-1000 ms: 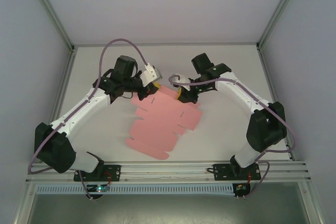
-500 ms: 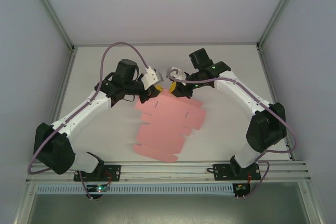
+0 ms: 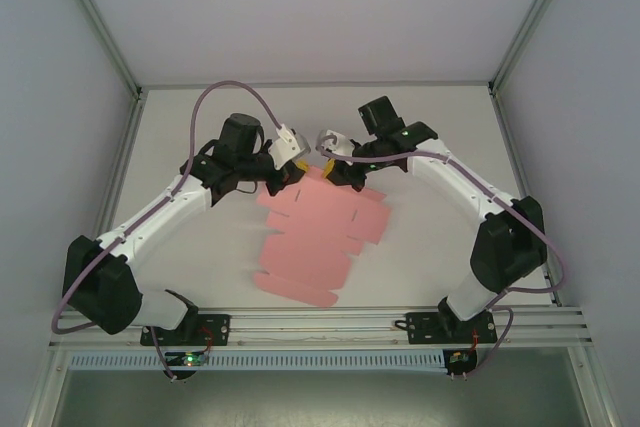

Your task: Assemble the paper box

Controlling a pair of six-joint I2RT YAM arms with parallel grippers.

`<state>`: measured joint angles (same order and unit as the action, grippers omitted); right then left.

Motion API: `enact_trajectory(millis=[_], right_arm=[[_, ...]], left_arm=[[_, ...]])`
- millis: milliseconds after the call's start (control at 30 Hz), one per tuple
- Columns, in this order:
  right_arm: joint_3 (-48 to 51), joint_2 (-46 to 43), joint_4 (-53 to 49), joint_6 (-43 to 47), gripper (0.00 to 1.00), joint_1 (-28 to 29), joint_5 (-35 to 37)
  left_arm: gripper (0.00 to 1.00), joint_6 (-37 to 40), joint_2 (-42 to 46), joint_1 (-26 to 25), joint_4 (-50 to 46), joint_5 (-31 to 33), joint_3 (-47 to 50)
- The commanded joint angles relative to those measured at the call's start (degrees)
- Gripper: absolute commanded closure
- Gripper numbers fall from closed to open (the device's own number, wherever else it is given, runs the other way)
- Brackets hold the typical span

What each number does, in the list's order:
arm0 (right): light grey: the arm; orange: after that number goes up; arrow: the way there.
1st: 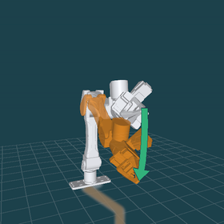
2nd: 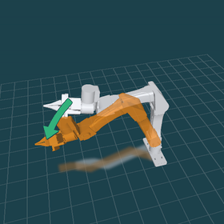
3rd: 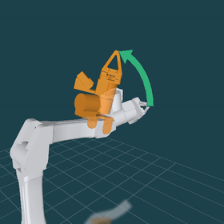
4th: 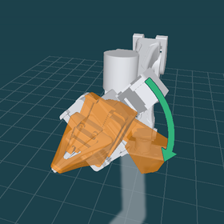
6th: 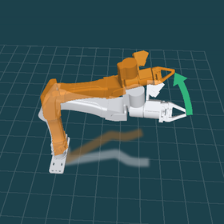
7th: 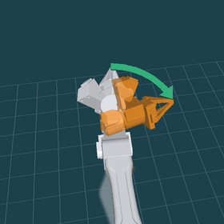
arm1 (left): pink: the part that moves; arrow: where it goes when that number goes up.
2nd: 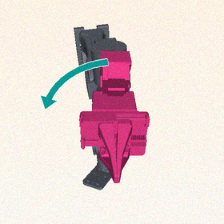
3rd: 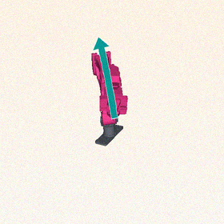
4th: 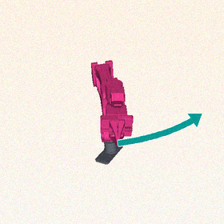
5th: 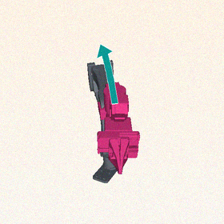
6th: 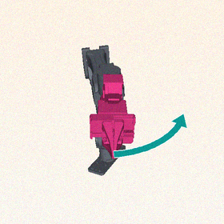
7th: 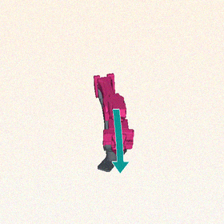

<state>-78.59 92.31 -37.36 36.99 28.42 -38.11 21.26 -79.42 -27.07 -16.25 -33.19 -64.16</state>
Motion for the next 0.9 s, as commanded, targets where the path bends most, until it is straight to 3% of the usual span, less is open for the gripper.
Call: enact_trajectory(millis=[0,133,200,267,333,433,567,867], right_arm=[[2.1,-2.5,8.5,-10.3,1.0,2.4,8.4],[4.5,-4.3,16.2,-25.0,1.0,3.7,15.1],[6.4,-5.5,20.1,-30.5,1.0,4.0,15.9],[8.8,-6.3,24.6,-34.9,1.0,4.2,14.4],[9.5,-6.5,26.3,-37.2,1.0,4.4,12.6],[10.8,-6.9,28.8,-41.7,1.0,4.6,13.5],[12.9,-6.7,34.6,-47.5,1.0,4.6,12.4],[14.2,-7.8,36.4,-47.8,1.0,3.8,10.3]], left_arm=[[0.92,-7.9,-1.4,-3.5,7.7,11.6,-1.7],[0.91,-12.2,-2.4,-9.7,13.0,33.9,-0.9],[0.91,-12.8,-3.0,-12.1,15.4,40.0,0.2],[0.95,-15.4,-3.3,-13.4,18.6,41.6,1.7],[0.9,-18.1,-3.5,-13.9,20.9,40.8,2.9],[0.91,-21.2,-3.6,-15.2,25.8,42.3,5.3],[0.9,-20.4,-4.4,-18.3,35.7,44.1,9.3],[0.81,-20.5,-7.1,-20.5,35.7,47.9,8.6]])
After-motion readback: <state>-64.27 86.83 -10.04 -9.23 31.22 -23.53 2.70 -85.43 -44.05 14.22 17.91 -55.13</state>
